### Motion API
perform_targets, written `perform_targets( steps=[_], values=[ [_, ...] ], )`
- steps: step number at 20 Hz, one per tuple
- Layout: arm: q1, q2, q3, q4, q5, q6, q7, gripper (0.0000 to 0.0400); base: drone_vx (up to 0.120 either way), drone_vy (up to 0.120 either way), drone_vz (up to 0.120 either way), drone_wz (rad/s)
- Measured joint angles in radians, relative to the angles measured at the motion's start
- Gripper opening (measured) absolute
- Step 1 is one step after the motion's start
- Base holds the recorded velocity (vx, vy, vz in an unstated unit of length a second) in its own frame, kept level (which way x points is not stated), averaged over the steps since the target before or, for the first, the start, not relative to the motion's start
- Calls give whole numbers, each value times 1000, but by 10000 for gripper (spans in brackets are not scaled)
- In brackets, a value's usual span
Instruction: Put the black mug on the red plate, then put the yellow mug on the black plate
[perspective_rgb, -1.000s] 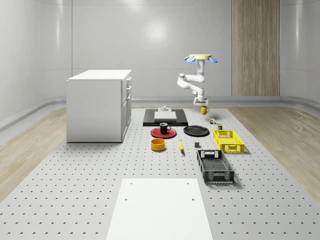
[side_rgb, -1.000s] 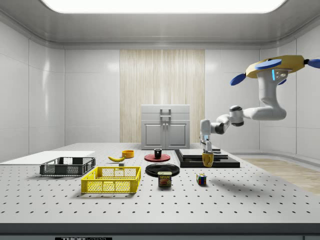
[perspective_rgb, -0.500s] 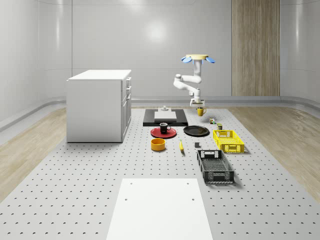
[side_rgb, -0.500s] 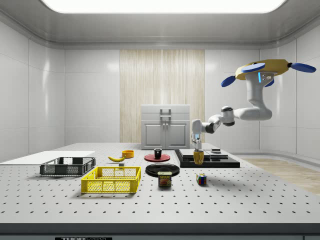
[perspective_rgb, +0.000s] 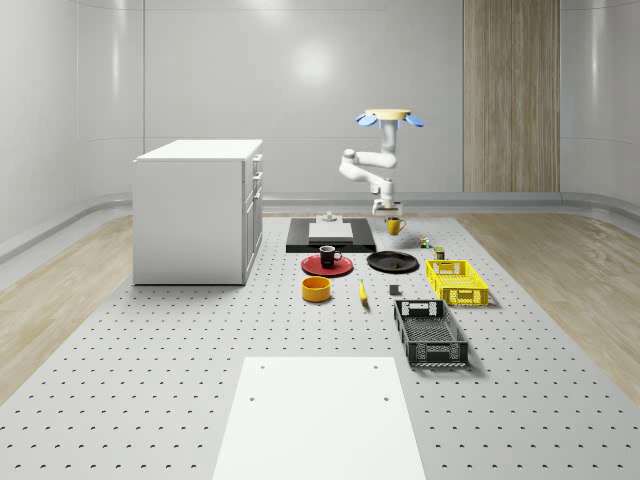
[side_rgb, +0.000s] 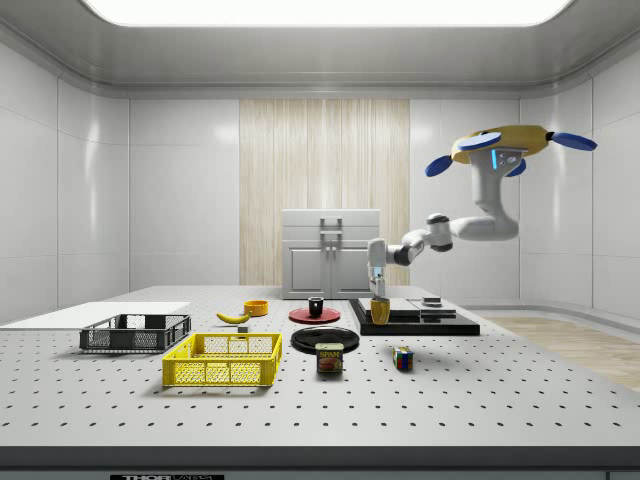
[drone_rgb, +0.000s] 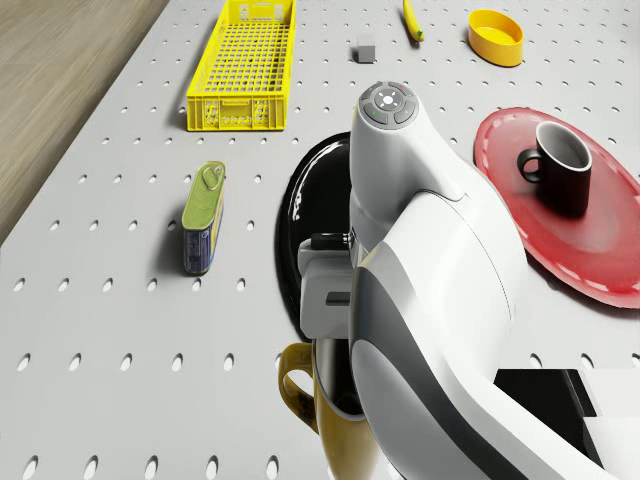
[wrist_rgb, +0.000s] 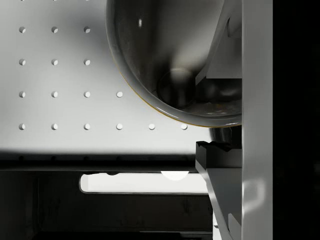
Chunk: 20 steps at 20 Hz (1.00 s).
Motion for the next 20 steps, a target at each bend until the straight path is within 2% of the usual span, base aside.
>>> perform_targets(
  steps=[3,10,15,17,20],
  values=[
    [0,0,0,0,0,0,0,110,120,-107,0,0],
    [0,0,0,0,0,0,0,110,120,0,0,0],
    [0,0,0,0,0,0,0,110,120,0,-120,0],
    [0,0,0,0,0,0,0,110,120,-120,-20,0],
    [0,0,0,0,0,0,0,110,120,0,0,0]
  ],
)
